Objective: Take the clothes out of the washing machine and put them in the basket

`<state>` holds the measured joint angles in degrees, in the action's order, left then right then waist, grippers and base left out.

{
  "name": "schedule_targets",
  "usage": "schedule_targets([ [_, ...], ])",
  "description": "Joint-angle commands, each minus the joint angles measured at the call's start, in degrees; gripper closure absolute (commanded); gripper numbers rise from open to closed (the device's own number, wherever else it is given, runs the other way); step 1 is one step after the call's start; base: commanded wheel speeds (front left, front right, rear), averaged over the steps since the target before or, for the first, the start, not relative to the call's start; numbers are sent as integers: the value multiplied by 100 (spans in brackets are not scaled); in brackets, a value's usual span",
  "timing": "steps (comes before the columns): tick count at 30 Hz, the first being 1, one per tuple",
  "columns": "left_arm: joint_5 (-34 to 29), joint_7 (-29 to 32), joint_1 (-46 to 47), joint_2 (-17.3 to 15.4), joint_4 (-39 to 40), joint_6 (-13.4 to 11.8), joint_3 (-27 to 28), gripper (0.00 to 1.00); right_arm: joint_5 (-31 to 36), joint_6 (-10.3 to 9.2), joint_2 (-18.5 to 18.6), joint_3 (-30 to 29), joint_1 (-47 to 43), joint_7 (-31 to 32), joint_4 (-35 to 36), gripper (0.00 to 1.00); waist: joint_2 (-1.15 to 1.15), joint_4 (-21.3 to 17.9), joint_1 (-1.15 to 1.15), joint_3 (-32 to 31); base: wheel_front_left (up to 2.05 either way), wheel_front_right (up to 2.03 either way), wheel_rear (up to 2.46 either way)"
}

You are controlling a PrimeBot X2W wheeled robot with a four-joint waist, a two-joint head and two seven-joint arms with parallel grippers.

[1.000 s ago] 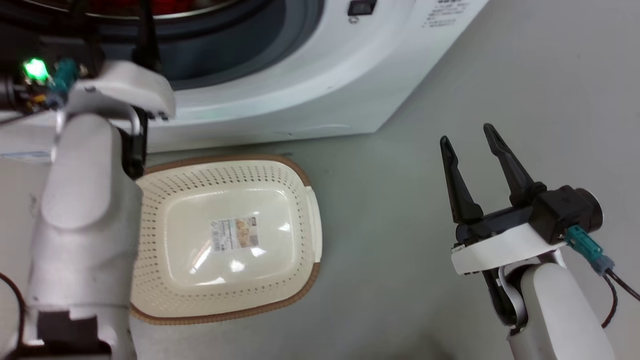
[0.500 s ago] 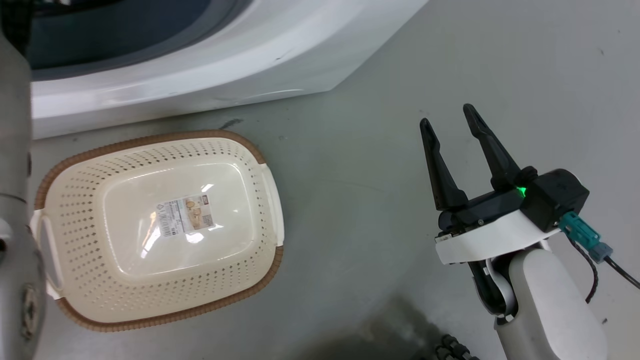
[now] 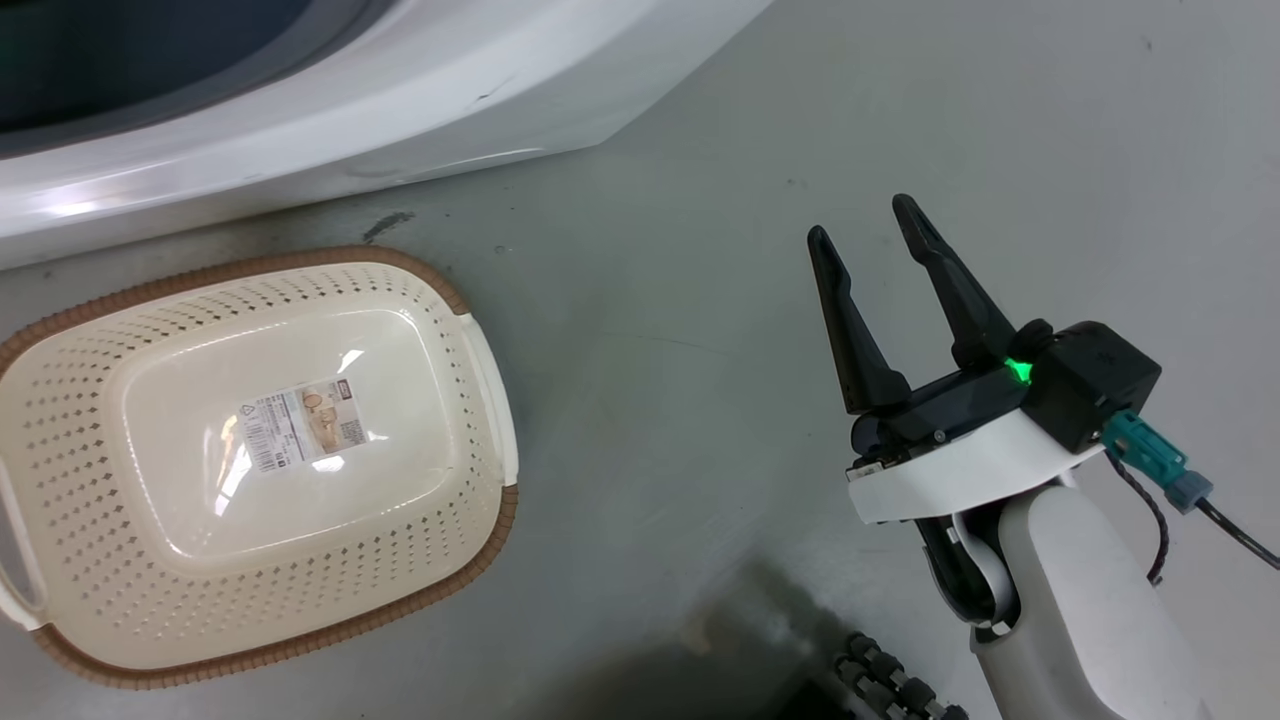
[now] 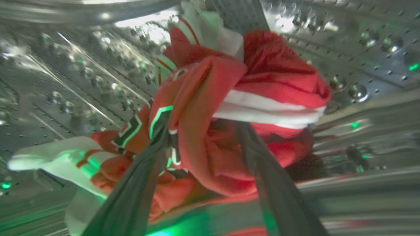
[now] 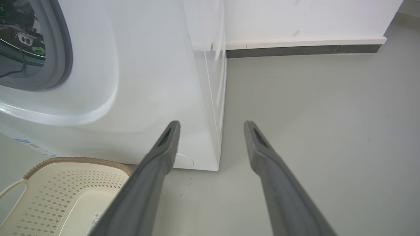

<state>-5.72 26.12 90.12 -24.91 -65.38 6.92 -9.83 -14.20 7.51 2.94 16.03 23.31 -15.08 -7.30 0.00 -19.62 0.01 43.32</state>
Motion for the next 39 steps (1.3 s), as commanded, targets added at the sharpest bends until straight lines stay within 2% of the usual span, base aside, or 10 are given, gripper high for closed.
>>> schedule_targets([
  [1, 45, 213, 103, -42, -72, 15, -25, 0, -30, -4, -11, 24, 69, -13, -12, 0, 0, -40, -1, 34, 0, 0, 0],
  [4, 73, 519, 156, -51, -152, 27, -39, 0, -50, -4, -11, 44, 81, -13, -21, 0, 0, -59, -1, 50, 0, 0, 0],
  [5, 145, 770, 199, -51, -208, 27, 5, 70, -77, -4, -11, 49, 93, -13, -28, 0, 0, -68, -1, 59, 0, 0, 0],
  [6, 164, 847, 209, -52, -208, 1, 13, 97, -87, -4, -11, 51, 99, -13, -31, 0, 0, -71, -1, 58, 0, 0, 0],
  [7, 191, 914, 207, -54, -207, -24, 24, 100, -89, -4, -11, 55, 102, -13, -33, 0, 0, -74, -1, 55, 0, 0, 0],
  [15, 380, 923, -43, 19, -39, -261, 131, 100, -49, -4, -11, 17, 136, -13, -96, 0, 0, -22, -1, -75, 0, 0, 0],
  [19, 508, 411, -396, 74, 158, -516, 221, 100, -21, -4, -11, 6, 101, -13, -185, 0, 0, 57, -1, -312, 0, 0, 0],
  [26, 733, -827, -1220, 299, 342, -743, 320, 100, 154, -4, -9, -81, -58, -13, -441, 0, 0, 268, -1, -951, 0, 0, 0],
  [35, 1010, -2290, -2148, 646, 175, -768, 373, 100, 450, -4, -7, -254, -425, -13, -809, 0, 0, 565, -1, -1947, 0, 0, 0],
  [39, 1121, -2828, -2543, 823, 10, -692, 387, 100, 523, -4, -6, -332, -625, -12, -925, 0, 0, 677, -1, -2405, 0, 0, 0],
])
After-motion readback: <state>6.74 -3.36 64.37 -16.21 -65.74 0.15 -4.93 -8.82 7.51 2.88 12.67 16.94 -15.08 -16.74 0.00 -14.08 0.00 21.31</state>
